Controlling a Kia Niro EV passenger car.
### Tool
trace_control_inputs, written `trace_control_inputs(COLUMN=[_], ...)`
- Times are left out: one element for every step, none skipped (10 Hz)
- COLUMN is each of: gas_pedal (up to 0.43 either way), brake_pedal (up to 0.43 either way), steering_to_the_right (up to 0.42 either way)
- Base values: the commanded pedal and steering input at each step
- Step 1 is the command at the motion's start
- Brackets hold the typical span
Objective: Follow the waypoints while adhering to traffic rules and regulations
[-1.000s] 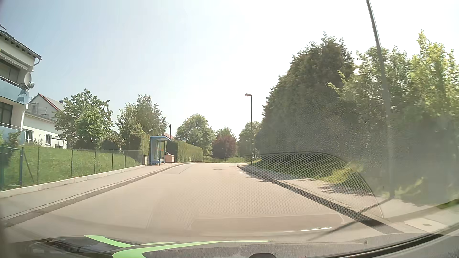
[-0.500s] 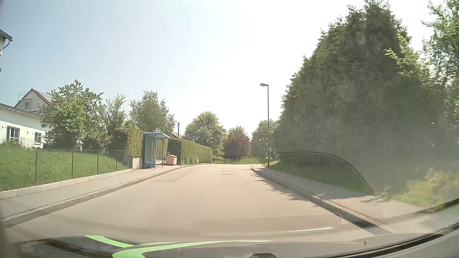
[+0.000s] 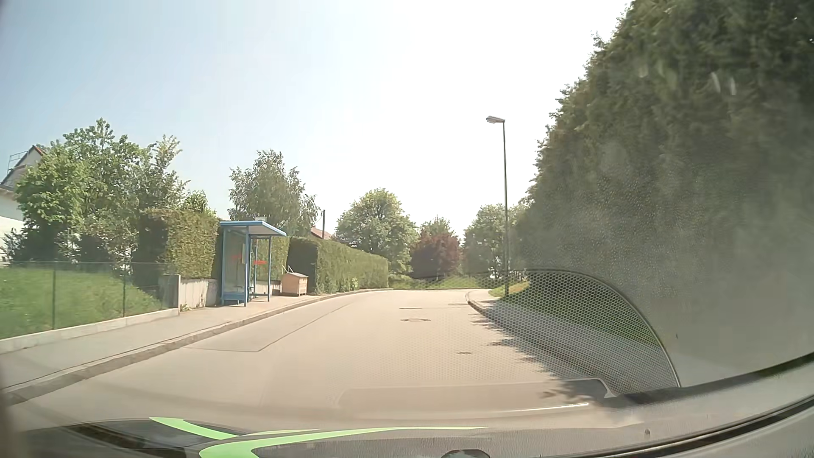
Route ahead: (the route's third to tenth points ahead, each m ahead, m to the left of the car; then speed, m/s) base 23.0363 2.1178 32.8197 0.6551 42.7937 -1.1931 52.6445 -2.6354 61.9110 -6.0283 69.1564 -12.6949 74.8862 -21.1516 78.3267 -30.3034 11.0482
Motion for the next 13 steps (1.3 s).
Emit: trace_control_inputs(gas_pedal=[0.299, 0.287, 0.280, 0.280, 0.268, 0.260, 0.260, 0.260, 0.260, 0.228, 0.197, 0.197, 0.197], brake_pedal=[0.000, 0.000, 0.000, 0.000, 0.000, 0.000, 0.000, 0.000, 0.000, 0.000, 0.000, 0.000, 0.000], steering_to_the_right=[-0.011, -0.006, -0.005, -0.005, -0.005, -0.003, -0.003, -0.002, -0.001, -0.001, 0.001, 0.004, 0.006])
